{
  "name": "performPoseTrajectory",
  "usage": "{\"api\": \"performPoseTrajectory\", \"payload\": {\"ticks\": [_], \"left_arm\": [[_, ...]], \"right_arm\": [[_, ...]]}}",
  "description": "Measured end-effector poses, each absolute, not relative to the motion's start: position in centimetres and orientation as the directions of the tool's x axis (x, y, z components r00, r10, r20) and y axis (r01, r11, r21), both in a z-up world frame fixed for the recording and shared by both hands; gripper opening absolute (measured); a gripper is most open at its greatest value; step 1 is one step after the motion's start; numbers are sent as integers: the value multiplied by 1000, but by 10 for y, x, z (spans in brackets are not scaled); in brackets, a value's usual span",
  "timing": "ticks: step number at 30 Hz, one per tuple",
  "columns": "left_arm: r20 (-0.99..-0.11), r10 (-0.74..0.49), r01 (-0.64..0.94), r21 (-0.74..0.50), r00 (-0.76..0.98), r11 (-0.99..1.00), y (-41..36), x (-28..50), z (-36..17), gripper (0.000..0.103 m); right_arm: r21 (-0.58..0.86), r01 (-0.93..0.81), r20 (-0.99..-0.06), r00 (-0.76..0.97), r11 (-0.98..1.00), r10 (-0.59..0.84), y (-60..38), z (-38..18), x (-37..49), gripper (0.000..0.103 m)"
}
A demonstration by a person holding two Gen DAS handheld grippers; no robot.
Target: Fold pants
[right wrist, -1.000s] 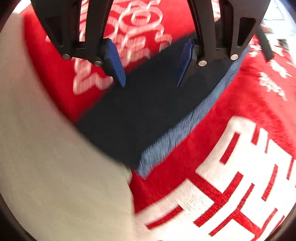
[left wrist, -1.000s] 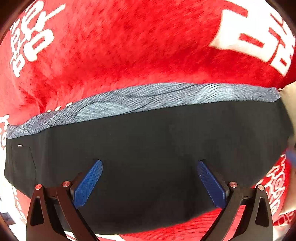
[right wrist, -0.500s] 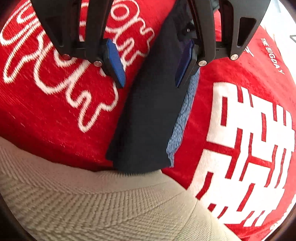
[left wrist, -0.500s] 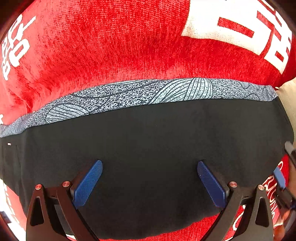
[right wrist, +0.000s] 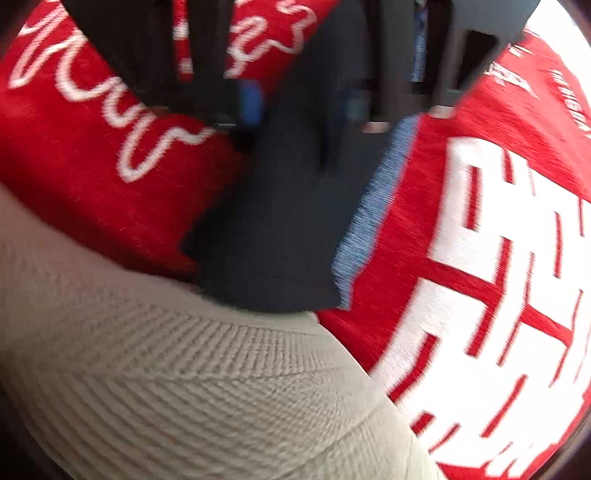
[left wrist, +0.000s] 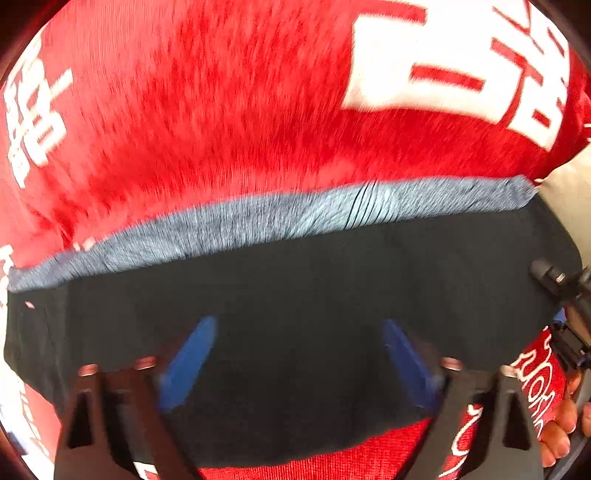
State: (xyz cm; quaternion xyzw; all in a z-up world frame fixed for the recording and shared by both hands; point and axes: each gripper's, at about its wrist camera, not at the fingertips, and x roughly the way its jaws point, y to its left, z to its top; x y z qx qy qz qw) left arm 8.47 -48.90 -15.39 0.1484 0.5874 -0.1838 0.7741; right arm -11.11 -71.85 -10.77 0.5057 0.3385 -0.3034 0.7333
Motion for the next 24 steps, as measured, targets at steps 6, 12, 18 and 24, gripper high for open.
{"api": "performPoseTrajectory", "payload": {"ticks": [6, 12, 18, 24], "left_arm": [[-954, -182, 461, -54, 238, 886, -500, 75, -149, 82], [-924, -217, 488, -38, 315, 872, -507, 52, -177, 84], [-911, -244, 503, -48, 333, 863, -500, 49, -177, 85], [-897, -287, 516, -81, 335, 853, -485, 42, -176, 84]], "right_arm": [[441, 751, -813, 566, 493, -135, -708, -77, -95, 15], [360, 684, -812, 564, 634, -148, -692, -50, -79, 13], [252, 586, -798, 576, 770, -177, -655, -19, -55, 12], [105, 414, -787, 590, 904, -180, -600, 10, -40, 12]]}}
